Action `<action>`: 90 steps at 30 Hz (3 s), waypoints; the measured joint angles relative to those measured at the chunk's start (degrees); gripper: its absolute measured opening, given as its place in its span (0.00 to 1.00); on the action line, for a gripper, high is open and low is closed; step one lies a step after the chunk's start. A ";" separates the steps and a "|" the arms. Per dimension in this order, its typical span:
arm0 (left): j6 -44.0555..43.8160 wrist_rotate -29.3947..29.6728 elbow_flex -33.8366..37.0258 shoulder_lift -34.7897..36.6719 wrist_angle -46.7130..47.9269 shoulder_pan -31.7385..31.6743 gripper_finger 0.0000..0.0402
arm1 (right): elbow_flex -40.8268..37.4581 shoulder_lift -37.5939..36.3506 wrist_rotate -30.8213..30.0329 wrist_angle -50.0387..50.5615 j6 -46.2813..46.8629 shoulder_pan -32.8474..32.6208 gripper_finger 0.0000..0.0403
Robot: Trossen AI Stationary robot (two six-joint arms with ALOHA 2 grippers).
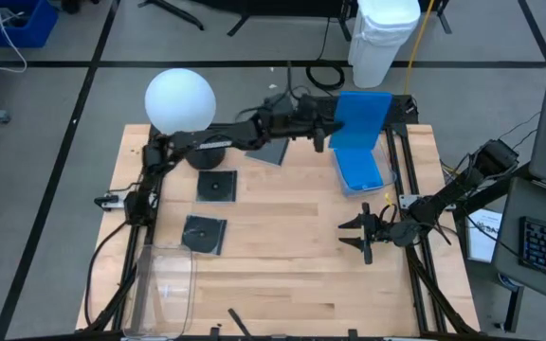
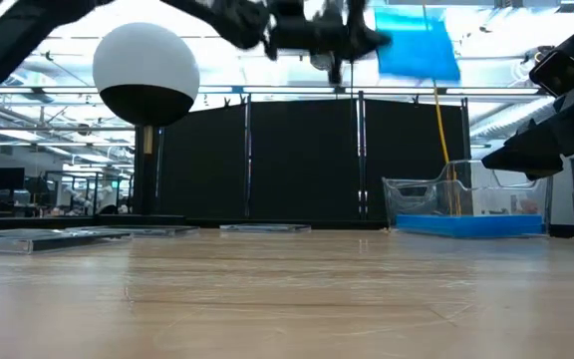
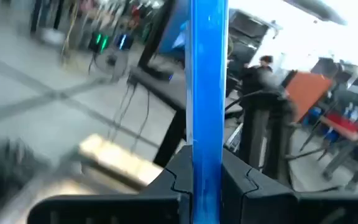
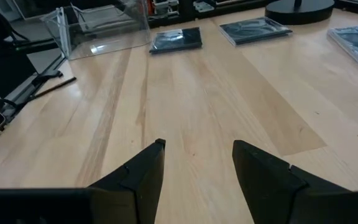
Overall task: Pick & place jewel cases by type
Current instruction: Put the blue CD case into the top transparent bin, then put the middle black CD case into the bottom transparent bin
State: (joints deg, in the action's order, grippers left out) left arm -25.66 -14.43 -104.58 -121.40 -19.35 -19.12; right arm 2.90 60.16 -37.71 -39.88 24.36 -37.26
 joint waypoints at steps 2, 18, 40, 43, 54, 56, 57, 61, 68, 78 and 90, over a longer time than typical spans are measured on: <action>-5.55 -0.09 0.11 -2.74 -2.81 -0.51 0.08 | 0.00 0.00 0.00 -0.23 0.00 0.00 0.45; -26.97 10.97 -0.02 -12.70 -13.40 2.89 0.08 | -0.06 0.00 -2.90 -2.17 -1.29 0.00 0.45; -38.11 10.65 0.00 -20.57 -21.88 3.31 0.08 | 0.04 -0.02 3.32 -11.10 -12.04 -4.89 0.45; -40.08 10.91 0.00 -21.60 -23.73 3.35 0.08 | 0.04 -0.03 3.30 -11.30 -12.04 -5.01 0.45; -40.39 13.50 0.00 -21.93 -21.28 3.75 0.09 | 0.04 -0.02 3.27 -12.19 -12.03 -5.01 0.45; -40.51 13.50 0.00 -21.93 -21.11 3.94 0.14 | 0.04 -0.02 3.12 -12.19 -12.02 -5.01 0.45; -40.49 13.48 0.00 -21.93 -20.85 4.00 0.18 | 0.04 -0.02 3.03 -12.19 -12.00 -5.01 0.45; -40.47 13.50 0.00 -21.93 -20.67 4.03 0.33 | 0.07 -0.02 2.92 -12.22 -11.61 -5.01 0.45; -40.47 13.55 0.00 -21.93 -20.68 4.03 0.50 | 0.09 -0.02 2.86 -12.65 -11.58 -5.01 0.45; -40.99 14.45 -1.21 -21.88 -24.70 5.21 0.59 | 0.09 -0.02 2.82 -12.63 -11.58 -4.96 0.45; -34.86 8.54 -5.03 -21.80 -21.46 5.40 0.59 | 0.09 -0.04 1.64 -12.59 -11.56 -4.94 0.45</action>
State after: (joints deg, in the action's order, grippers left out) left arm -60.51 -5.89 -109.60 -143.20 -40.81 -13.72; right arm 2.98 60.12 -36.07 -52.47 12.80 -42.19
